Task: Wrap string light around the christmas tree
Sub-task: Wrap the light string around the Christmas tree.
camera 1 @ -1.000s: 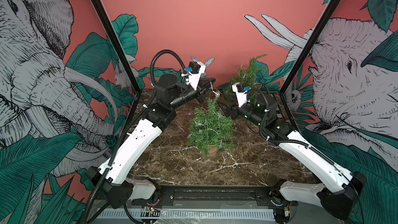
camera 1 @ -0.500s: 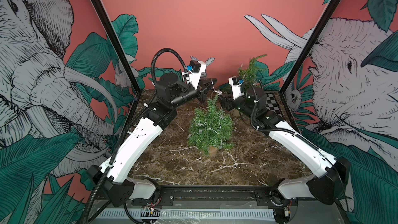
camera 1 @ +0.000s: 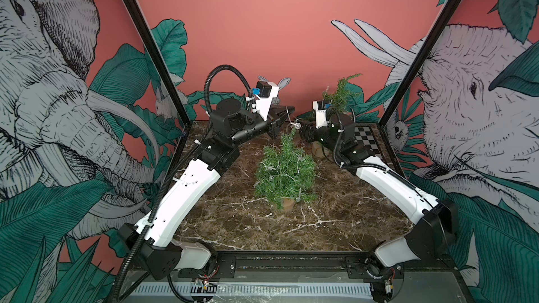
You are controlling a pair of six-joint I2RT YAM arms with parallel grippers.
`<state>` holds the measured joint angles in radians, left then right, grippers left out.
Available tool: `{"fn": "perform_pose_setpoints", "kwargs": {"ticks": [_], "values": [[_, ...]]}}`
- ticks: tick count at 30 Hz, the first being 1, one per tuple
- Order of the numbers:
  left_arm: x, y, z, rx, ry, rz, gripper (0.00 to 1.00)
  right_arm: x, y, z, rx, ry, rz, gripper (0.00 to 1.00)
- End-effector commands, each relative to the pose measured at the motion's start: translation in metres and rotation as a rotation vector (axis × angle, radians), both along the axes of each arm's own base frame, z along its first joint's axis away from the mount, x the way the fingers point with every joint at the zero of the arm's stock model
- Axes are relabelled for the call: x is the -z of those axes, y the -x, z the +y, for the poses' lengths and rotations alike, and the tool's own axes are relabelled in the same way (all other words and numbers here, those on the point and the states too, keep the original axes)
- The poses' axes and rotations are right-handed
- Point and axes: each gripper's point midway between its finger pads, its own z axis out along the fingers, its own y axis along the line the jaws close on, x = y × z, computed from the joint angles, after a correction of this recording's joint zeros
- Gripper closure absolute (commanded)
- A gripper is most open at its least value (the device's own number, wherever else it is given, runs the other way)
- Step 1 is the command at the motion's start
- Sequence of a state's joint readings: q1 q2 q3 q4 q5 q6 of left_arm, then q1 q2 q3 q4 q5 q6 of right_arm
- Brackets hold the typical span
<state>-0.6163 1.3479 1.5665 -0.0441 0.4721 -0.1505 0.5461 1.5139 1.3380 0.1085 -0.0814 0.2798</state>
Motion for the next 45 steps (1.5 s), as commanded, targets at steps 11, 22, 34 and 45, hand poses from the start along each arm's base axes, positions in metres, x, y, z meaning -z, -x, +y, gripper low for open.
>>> {"fn": "perform_pose_setpoints", "kwargs": {"ticks": [11, 22, 34, 45], "values": [[-0.038, 0.017, 0.007, 0.033, 0.085, -0.042, 1.0, -0.022, -0.02, 0.013, -0.045, -0.118, -0.151, 0.69], [-0.028, 0.003, 0.024, -0.106, 0.076, -0.031, 1.0, -0.071, 0.002, -0.009, -0.005, -0.147, -0.223, 1.0], [0.011, -0.033, 0.046, -0.334, 0.065, 0.068, 1.0, -0.077, 0.021, -0.001, -0.046, -0.023, -0.144, 1.0], [0.038, -0.054, 0.068, -0.461, 0.079, 0.131, 1.0, -0.056, 0.034, 0.015, -0.091, 0.198, -0.083, 1.0]]}}
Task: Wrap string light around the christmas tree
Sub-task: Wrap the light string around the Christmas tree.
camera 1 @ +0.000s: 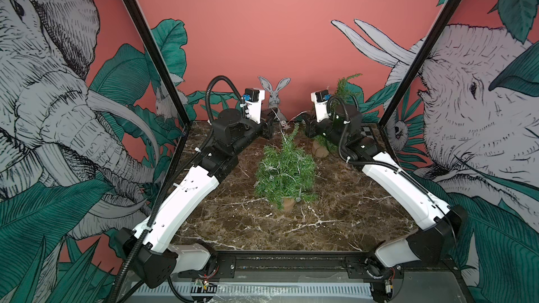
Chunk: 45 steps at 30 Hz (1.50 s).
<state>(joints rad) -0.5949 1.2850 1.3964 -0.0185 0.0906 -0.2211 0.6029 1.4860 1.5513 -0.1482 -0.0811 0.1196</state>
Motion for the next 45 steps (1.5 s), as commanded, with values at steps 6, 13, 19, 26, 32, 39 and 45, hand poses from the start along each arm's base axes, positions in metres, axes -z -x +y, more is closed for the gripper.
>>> {"fn": "perform_pose_setpoints", "kwargs": {"ticks": [6, 13, 19, 26, 32, 39, 45], "values": [[0.014, 0.002, 0.026, -0.072, 0.07, 0.044, 1.0, 0.005, 0.009, 0.001, 0.006, 0.114, 0.001, 1.0], [0.031, 0.027, 0.0, 0.136, 0.093, 0.096, 0.92, 0.006, 0.015, -0.022, 0.073, 0.2, -0.026, 1.0], [0.045, 0.032, 0.004, 0.132, 0.063, 0.138, 0.7, -0.008, 0.032, -0.033, 0.056, 0.217, -0.044, 1.0], [0.044, 0.037, 0.021, 0.062, 0.055, 0.125, 0.43, -0.009, 0.057, -0.036, -0.01, 0.249, -0.013, 1.0], [0.039, 0.052, 0.031, 0.061, 0.051, 0.099, 0.38, -0.01, 0.074, -0.041, -0.043, 0.278, 0.002, 1.0], [0.037, 0.092, 0.016, 0.266, 0.093, 0.13, 0.41, -0.024, 0.089, -0.057, -0.014, 0.275, -0.015, 1.0], [0.037, 0.138, -0.011, 0.482, 0.092, 0.142, 0.46, -0.037, 0.099, -0.061, -0.032, 0.274, -0.017, 1.0]]}}
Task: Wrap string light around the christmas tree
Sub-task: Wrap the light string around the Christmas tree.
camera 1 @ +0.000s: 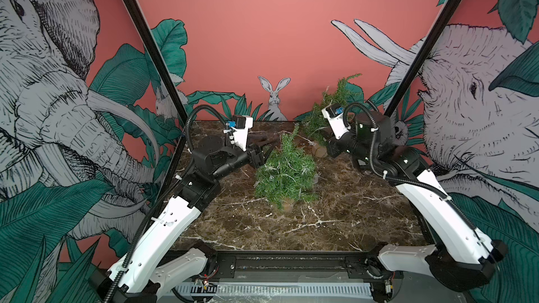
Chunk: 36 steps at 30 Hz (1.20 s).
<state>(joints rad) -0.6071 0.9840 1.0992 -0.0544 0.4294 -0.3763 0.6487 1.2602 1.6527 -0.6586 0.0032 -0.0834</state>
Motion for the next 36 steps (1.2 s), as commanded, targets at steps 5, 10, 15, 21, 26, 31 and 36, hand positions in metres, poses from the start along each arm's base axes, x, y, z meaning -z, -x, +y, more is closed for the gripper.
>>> {"fn": "perform_pose_setpoints", "kwargs": {"ticks": [5, 10, 15, 21, 26, 31, 36], "values": [[0.002, 0.064, -0.029, 0.248, 0.0, -0.032, 0.45, -0.022, 0.013, -0.002, -0.035, -0.003, -0.026, 1.0], [0.012, 0.064, -0.021, 0.203, -0.027, -0.001, 0.41, -0.024, 0.021, 0.002, -0.073, -0.017, -0.015, 1.0], [0.013, 0.081, -0.019, 0.255, -0.028, -0.002, 0.37, -0.027, 0.029, 0.003, -0.105, -0.03, -0.006, 1.0], [0.021, 0.102, -0.043, 0.34, -0.046, -0.023, 0.33, -0.032, 0.04, 0.001, -0.129, -0.051, 0.001, 1.0], [0.037, 0.116, -0.075, 0.382, -0.082, -0.022, 0.32, -0.041, 0.048, 0.003, -0.155, -0.091, -0.003, 1.0], [0.056, 0.121, -0.097, 0.309, -0.132, -0.04, 0.31, -0.049, 0.052, 0.004, -0.17, -0.125, -0.016, 1.0], [0.077, 0.123, -0.113, 0.206, -0.128, -0.027, 0.31, -0.056, 0.054, 0.003, -0.17, -0.148, -0.028, 1.0]]}}
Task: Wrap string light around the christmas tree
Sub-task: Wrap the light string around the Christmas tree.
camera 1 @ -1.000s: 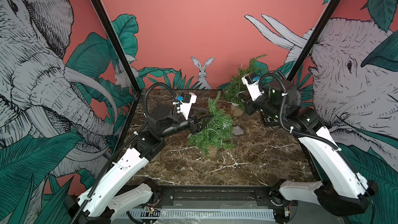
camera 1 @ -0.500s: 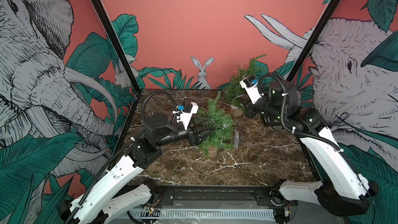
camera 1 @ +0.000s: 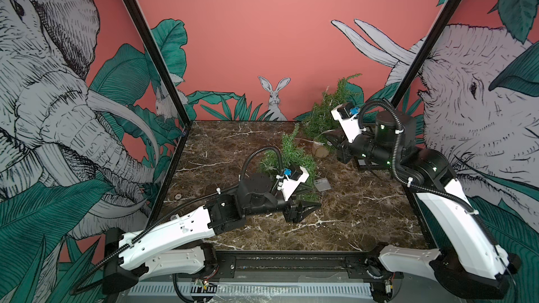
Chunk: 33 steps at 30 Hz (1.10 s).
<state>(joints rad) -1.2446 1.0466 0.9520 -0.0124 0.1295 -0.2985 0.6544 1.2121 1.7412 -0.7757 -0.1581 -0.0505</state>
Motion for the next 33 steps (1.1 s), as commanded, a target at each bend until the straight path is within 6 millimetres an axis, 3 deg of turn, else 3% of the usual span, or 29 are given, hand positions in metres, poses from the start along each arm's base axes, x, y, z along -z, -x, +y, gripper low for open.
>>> {"fn": "perform_pose_setpoints", "kwargs": {"ticks": [1, 8, 18, 21, 33], "values": [[0.0, -0.013, -0.007, -0.144, 0.054, -0.03, 0.3, -0.03, 0.01, -0.001, -0.023, -0.078, -0.065, 1.0], [0.064, -0.002, -0.032, -0.201, -0.159, -0.078, 0.24, -0.041, 0.017, 0.002, -0.055, -0.114, -0.08, 1.0], [0.138, -0.03, -0.016, -0.375, -0.24, -0.141, 0.09, -0.05, 0.028, 0.006, -0.117, -0.144, -0.089, 1.0], [0.144, -0.037, -0.017, -0.41, -0.239, -0.17, 0.07, -0.051, 0.033, 0.008, -0.136, -0.154, -0.086, 1.0], [0.131, -0.075, -0.029, -0.51, -0.152, -0.297, 0.04, -0.054, 0.046, 0.007, -0.183, -0.168, -0.089, 1.0]]}}
